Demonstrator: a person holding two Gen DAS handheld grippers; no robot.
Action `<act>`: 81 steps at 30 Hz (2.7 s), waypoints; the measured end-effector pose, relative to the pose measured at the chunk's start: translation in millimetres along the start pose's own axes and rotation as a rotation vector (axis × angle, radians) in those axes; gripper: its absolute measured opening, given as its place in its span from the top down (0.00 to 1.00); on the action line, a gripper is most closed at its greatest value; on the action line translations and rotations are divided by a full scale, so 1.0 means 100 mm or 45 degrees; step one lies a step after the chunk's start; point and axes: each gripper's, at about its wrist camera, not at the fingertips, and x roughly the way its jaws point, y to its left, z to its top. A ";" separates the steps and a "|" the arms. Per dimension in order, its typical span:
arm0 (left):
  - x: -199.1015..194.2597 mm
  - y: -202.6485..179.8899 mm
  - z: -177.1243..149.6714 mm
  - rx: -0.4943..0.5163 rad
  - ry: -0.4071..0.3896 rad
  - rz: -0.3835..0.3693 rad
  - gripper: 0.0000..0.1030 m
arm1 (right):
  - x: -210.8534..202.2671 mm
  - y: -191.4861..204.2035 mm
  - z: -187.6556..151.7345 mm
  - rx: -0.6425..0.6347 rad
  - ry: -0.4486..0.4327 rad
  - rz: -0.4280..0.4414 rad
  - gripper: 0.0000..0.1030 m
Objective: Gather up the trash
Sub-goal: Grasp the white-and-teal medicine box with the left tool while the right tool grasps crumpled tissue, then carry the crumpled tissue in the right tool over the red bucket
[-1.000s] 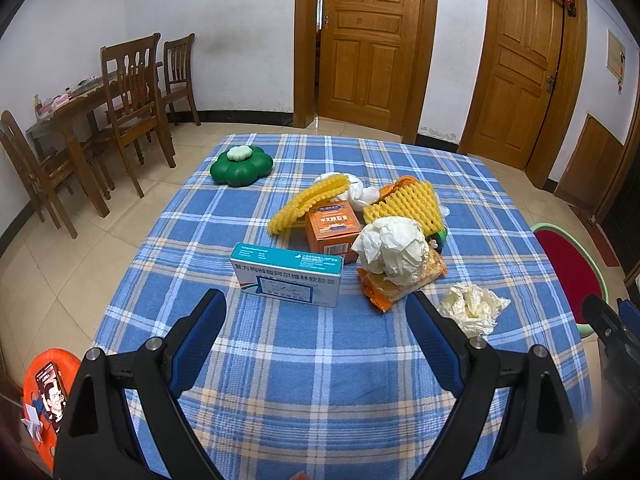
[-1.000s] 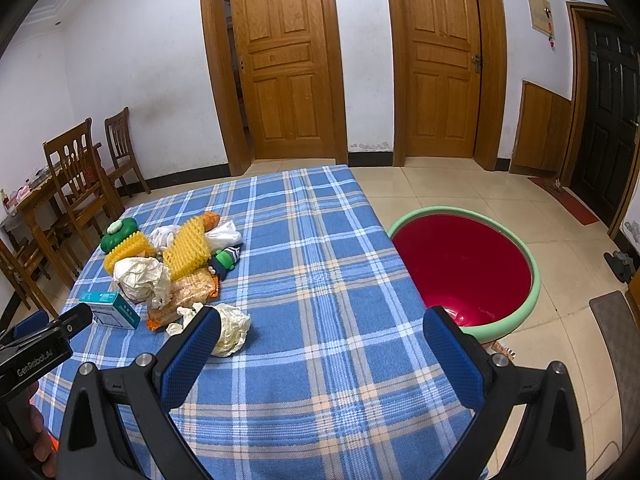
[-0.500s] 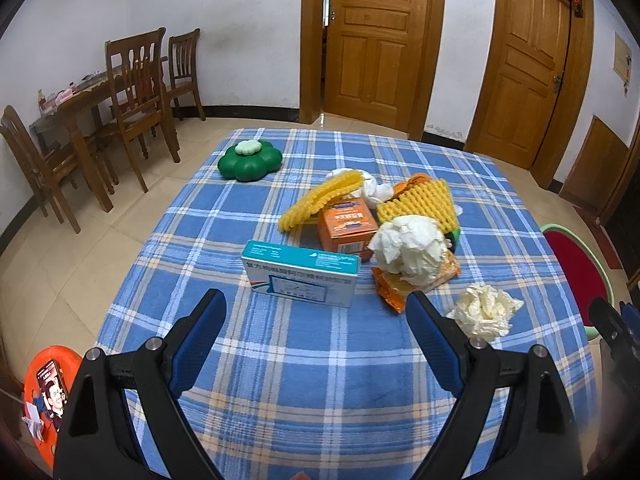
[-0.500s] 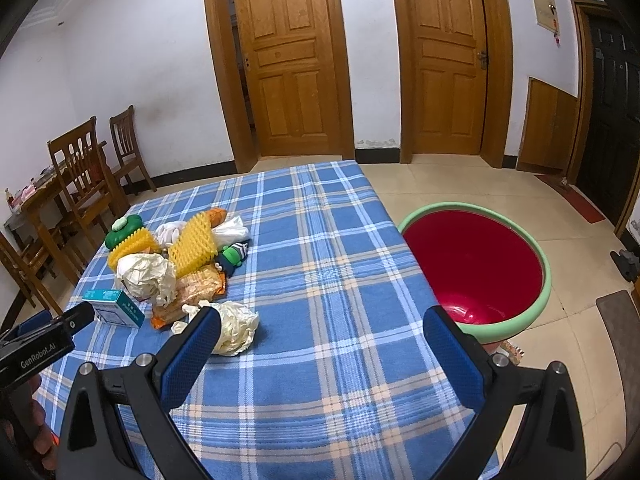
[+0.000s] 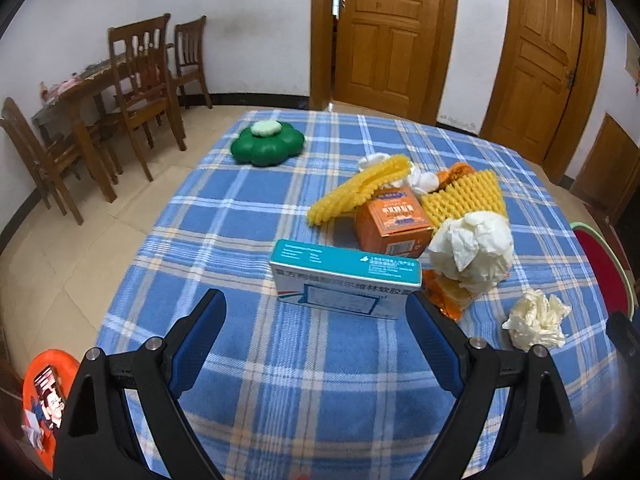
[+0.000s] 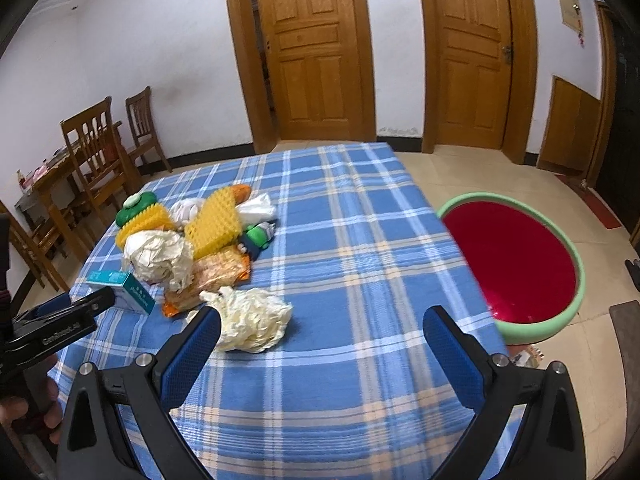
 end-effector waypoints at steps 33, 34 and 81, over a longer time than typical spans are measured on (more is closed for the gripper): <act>0.47 0.29 0.11 -0.013 0.060 -0.040 0.12 | 0.51 0.16 -0.07 -0.037 0.131 0.166 0.75; 0.46 0.30 0.10 -0.018 0.059 -0.053 0.12 | 0.50 0.15 -0.07 -0.028 0.132 0.172 0.76; -0.44 -1.22 0.62 0.290 -0.128 -0.437 0.12 | -0.22 -1.16 0.38 0.244 -0.136 -0.038 0.78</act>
